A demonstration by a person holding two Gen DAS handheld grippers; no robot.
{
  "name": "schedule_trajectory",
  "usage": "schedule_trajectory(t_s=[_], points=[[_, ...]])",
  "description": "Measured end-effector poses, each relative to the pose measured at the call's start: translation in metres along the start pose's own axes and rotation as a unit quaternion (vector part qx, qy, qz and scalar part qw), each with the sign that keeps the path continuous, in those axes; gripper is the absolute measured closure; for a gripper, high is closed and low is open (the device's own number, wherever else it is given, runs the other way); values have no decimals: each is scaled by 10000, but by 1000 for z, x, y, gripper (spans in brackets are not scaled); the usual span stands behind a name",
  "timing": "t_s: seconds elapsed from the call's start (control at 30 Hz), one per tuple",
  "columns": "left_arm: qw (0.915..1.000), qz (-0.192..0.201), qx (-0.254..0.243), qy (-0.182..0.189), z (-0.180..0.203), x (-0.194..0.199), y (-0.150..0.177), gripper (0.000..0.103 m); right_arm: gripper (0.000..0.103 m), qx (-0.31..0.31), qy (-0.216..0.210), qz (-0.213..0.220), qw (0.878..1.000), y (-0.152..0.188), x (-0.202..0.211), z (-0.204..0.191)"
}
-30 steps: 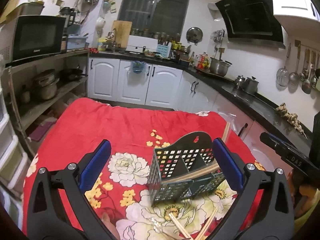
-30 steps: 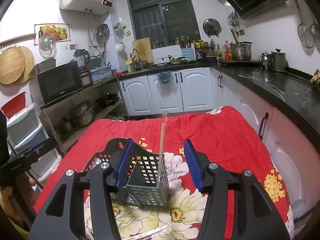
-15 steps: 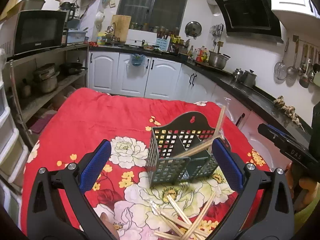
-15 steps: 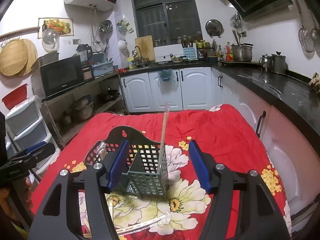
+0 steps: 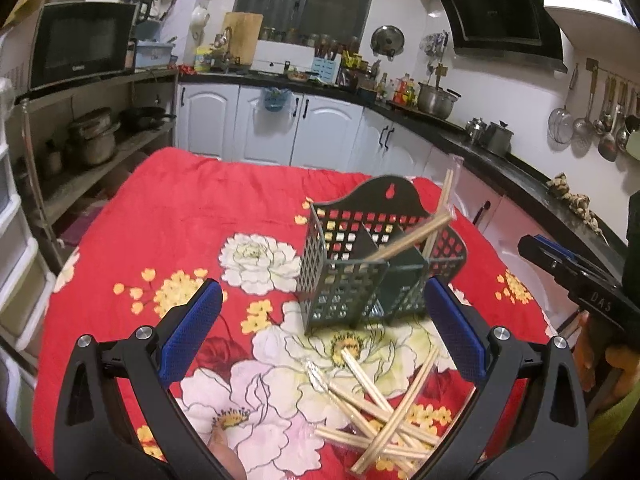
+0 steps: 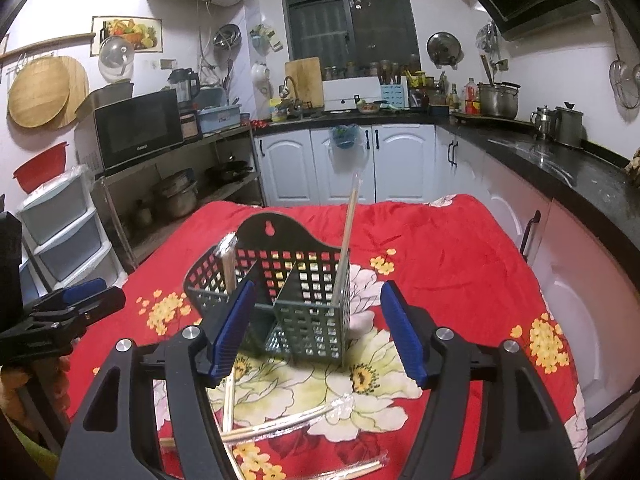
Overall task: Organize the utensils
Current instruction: 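Withdraw both open tools from the caddy back toward the chopstick pile, then close the left tool on a wrapped chopstick while the right tool grasps another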
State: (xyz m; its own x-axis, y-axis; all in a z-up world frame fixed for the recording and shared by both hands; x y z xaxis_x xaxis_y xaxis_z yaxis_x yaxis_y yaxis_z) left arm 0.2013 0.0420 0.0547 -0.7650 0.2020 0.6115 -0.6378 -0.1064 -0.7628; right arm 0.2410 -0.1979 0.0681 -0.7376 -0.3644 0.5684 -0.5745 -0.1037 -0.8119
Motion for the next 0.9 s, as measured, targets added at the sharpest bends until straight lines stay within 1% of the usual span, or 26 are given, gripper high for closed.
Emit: schedule_trajectory(t_s=[0.33,0.57,0.9], points=[[9988,-350,216,257,-13,-8,19,10,40,-24,-32,-255,9997,21,-4,0],[9960,-683,321,471,-19,-18,39,10,40,-33,-39,-457,9989,38,-6,3],[9929,-983,418,528,-27,-28,60,20,40,-140,-23,-875,9961,68,-9,13]])
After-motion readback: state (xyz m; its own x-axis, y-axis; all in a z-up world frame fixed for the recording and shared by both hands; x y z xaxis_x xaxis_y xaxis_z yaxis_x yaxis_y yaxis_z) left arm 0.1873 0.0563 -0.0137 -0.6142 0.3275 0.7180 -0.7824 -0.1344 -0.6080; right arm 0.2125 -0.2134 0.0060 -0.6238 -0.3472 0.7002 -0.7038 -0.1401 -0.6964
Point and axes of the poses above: each gripper's, at about its wrist camera, not at the fingertips, and x roughly against the way its jaws point, z to its right, y to its underside, the point moved 2 cm from there along -x, roughly the way its jaws point, and after that the axes turned 7 degrees about -z, right-handed, at the moved point
